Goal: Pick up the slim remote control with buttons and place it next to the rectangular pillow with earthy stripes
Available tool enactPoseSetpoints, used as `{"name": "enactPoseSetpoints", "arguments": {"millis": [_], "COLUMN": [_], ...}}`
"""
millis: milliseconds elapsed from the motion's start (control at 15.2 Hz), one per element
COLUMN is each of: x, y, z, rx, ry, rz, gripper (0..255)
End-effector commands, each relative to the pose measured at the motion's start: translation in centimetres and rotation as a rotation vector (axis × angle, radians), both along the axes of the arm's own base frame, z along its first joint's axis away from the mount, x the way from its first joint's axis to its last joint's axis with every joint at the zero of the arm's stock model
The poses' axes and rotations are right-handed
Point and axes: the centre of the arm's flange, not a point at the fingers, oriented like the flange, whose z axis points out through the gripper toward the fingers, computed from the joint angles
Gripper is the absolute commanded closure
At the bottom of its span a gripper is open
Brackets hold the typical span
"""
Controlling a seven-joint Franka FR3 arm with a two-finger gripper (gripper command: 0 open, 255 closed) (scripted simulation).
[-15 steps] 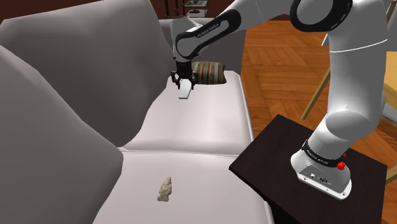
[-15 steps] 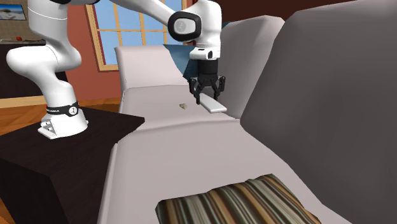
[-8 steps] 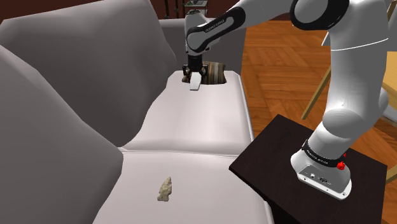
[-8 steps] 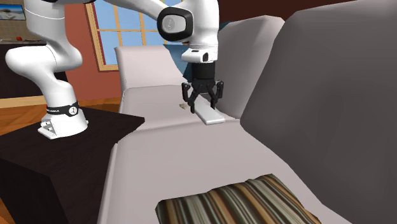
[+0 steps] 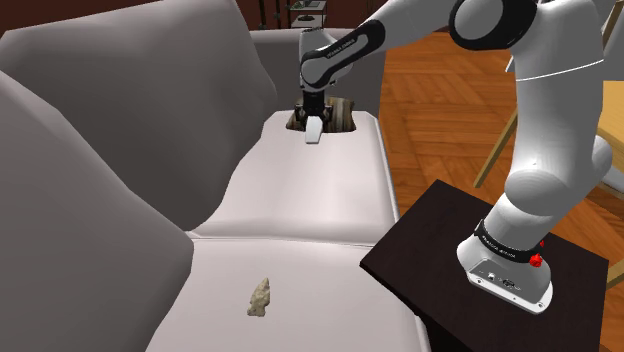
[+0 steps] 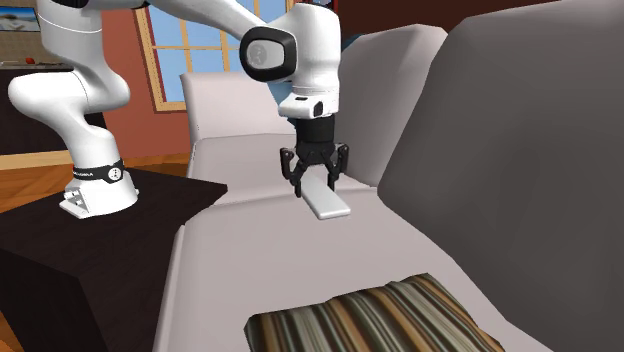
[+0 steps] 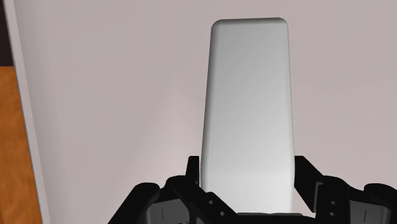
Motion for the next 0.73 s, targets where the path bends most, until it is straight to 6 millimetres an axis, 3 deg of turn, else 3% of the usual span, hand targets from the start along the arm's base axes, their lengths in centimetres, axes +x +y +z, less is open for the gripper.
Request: {"name": "enactPoseSetpoints", "arguments": {"millis": [0,660], "x": [0.0,0.0], "y": [-0.1,-0.1], "z": [-1.2,-6.5], "rx": [0.0,0.0], "ry": [-0.001,-0.001], "rz": [0.0,0.0], "gripper": [255,255]}}
